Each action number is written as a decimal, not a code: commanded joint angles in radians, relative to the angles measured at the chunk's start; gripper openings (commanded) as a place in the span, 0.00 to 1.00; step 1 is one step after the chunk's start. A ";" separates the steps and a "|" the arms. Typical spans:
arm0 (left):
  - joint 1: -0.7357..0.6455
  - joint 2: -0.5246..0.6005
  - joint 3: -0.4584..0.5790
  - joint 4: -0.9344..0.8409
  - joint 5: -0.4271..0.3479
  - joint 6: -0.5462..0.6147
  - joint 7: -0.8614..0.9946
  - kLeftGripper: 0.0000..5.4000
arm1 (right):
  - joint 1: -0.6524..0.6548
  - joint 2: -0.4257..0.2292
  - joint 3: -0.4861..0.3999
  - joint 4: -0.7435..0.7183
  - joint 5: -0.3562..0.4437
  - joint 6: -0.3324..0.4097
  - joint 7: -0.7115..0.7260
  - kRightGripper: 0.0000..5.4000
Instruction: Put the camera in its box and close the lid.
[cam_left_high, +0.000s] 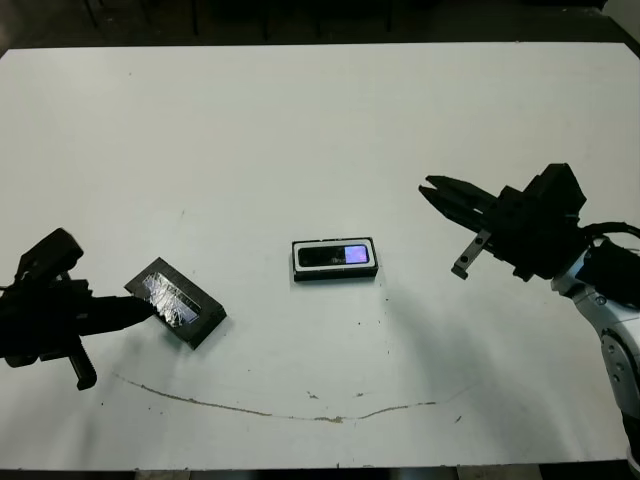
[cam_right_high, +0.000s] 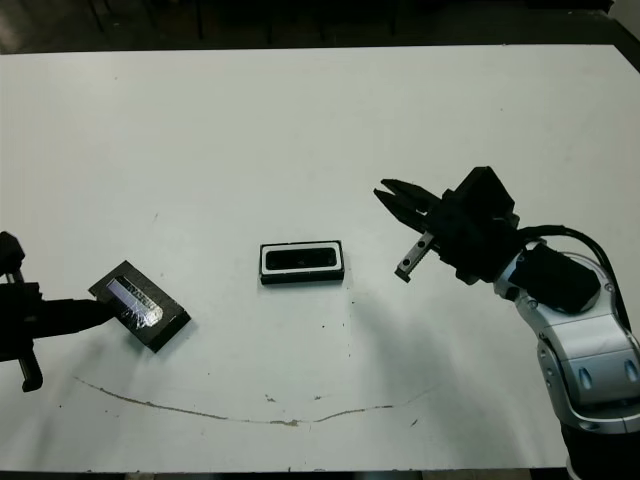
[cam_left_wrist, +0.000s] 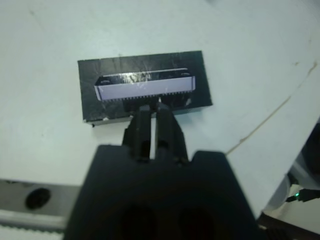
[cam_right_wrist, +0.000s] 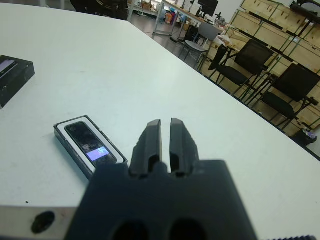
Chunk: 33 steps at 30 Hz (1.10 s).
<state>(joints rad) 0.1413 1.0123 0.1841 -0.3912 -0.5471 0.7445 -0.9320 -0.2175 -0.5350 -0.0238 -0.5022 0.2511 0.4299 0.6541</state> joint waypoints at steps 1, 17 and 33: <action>-0.020 0.022 -0.048 0.013 0.045 -0.001 -0.004 0.00 | 0.003 -0.018 -0.004 0.003 0.005 0.009 -0.002 0.00; -0.045 0.054 -0.008 0.039 0.048 0.035 -0.049 0.00 | 0.004 -0.035 0.004 -0.010 -0.002 0.023 -0.012 0.00; 0.073 0.176 0.091 0.012 0.175 -0.123 -0.175 0.00 | -0.007 -0.048 0.009 -0.019 0.003 0.045 -0.019 0.00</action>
<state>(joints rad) 0.2037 1.1848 0.3039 -0.4010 -0.3850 0.6409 -1.0919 -0.2291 -0.5707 -0.0209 -0.5198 0.2525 0.4589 0.6370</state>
